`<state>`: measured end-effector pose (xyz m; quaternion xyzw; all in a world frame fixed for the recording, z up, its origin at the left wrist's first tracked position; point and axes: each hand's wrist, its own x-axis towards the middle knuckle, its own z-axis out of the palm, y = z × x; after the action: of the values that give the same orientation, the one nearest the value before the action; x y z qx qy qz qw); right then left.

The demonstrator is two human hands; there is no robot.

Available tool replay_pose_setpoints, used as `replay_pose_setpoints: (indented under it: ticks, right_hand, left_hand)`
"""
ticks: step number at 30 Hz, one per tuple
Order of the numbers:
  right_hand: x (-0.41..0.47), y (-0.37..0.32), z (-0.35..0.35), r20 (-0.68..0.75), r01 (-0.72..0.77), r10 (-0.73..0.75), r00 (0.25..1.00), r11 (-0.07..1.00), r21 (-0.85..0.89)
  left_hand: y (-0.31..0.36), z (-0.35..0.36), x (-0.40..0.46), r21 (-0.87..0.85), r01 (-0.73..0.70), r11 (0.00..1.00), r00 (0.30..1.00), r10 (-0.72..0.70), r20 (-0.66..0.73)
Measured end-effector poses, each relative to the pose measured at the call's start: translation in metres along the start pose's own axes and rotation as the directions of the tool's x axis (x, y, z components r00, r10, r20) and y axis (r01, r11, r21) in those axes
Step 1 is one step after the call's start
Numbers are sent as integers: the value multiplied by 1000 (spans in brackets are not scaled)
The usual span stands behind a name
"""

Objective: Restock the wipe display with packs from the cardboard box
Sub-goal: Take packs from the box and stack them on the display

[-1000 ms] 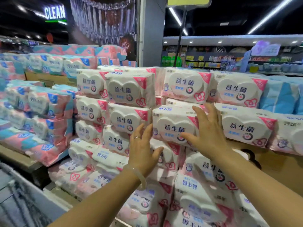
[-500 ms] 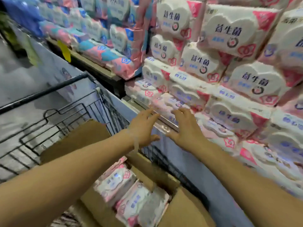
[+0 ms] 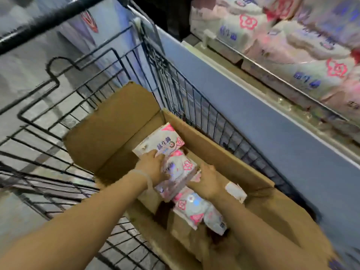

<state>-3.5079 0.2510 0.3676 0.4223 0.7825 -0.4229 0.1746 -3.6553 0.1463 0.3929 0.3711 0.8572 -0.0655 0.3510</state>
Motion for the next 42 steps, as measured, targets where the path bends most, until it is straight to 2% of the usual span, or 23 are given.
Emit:
replay_pose_setpoints:
  ticks: [2,4,6,8,10,12,13,14,18,21,27,29,31,34,38,42]
  right_hand:
    - [15,7,17,13,-39,39,999,999,13]
    - [29,5,27,50,-58,57,997,998,17]
    - [53,-1,33,63,-52,52,997,999,-3]
    - [78,-12,33,23,-48,47,999,998,39]
    - [105,-24,31,-26,-44,48,999,992,121]
    - [133,-32,31,-53,-25,38,998,975,223]
    - [145,-35,33,-46,-31,43,998,968,247]
    - [154,-39,34,-26,-56,65,998,962,266]
    - [189,-39,46,29,-92,87,996,934,346]
    - [213,-19,57,80,-100,74,994,914,394]
    - [171,-31,32,73,-40,11,997,909,414]
    - [151,-38,17,97,-37,-6,995,898,438]
    - [133,-39,6,84,-31,-14,996,863,504]
    - [106,-35,-6,57,-31,-2,998,821,570]
    - [64,-25,-23,69,34,-96,993,789,614]
    - [8,-14,-45,-29,21,-3,1000,754,657]
  left_hand:
    - [-10,22,12,-62,60,996,998,-59,28]
    - [-18,41,20,-194,153,969,988,-154,10]
    - [-25,54,27,-375,258,890,952,-300,-59]
    - [-32,60,36,-596,357,719,880,-473,-43]
    - [-38,63,51,-793,413,448,816,-568,104]
    - [-47,68,71,-902,383,197,802,-556,219]
    - [-51,72,80,-937,336,99,805,-547,230]
    - [-54,78,89,-957,286,47,817,-533,218]
    - [-49,78,100,-996,90,20,855,-514,67]
    - [-49,82,103,-996,-21,-89,852,-523,29]
    - [-69,85,92,-967,97,-235,904,-386,184]
    - [-76,76,83,-962,110,-250,931,-312,188]
    - [-78,62,77,-968,122,-218,954,-242,175]
    - [-72,37,69,-987,101,-122,977,-178,122]
    - [-57,9,54,-996,81,28,995,-55,80]
    - [-34,-12,30,-981,27,191,997,65,40]
